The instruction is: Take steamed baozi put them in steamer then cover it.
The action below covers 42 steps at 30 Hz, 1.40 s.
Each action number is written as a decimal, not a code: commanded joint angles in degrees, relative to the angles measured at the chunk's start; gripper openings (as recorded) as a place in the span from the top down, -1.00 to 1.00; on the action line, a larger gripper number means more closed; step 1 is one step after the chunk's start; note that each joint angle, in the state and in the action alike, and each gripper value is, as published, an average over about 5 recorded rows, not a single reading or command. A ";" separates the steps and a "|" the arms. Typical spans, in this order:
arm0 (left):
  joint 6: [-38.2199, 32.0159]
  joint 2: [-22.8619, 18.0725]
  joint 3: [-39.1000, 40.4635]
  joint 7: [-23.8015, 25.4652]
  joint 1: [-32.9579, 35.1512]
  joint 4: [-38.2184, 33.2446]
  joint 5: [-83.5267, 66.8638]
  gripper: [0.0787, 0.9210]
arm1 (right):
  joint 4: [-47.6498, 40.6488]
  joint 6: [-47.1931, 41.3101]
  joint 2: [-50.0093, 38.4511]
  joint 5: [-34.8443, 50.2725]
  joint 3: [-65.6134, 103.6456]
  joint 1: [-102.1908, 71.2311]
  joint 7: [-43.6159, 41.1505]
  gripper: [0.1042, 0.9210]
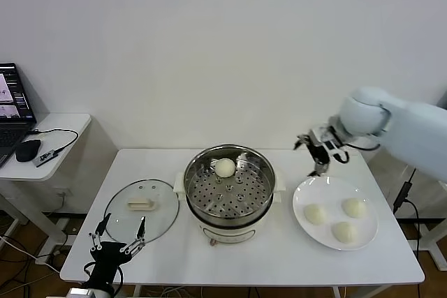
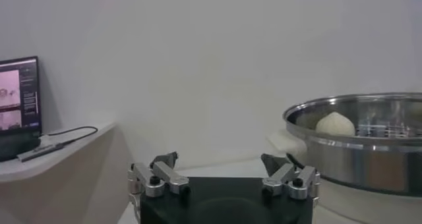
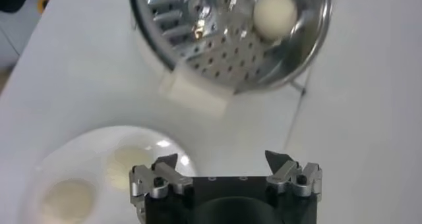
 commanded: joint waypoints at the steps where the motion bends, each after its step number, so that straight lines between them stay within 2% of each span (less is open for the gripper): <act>1: 0.22 0.16 -0.09 0.03 -0.03 0.24 0.00 -0.77 | 1.83 -3.86 -9.32 -5.20 12.28 -17.86 -0.74 -0.76; 11: 0.44 -0.09 -0.25 0.11 0.28 0.43 0.19 -0.77 | -3.45 -3.16 -4.42 -11.02 18.58 -31.48 0.23 -0.76; 32: 0.40 -0.65 -0.81 0.26 0.50 1.32 0.20 -0.77 | -14.06 -2.82 7.15 -14.60 18.79 -33.32 2.48 -0.75; 42: 0.44 -0.86 -0.45 0.31 0.44 1.45 0.32 -0.77 | -14.85 -3.13 7.69 -15.70 18.90 -33.96 2.27 -0.58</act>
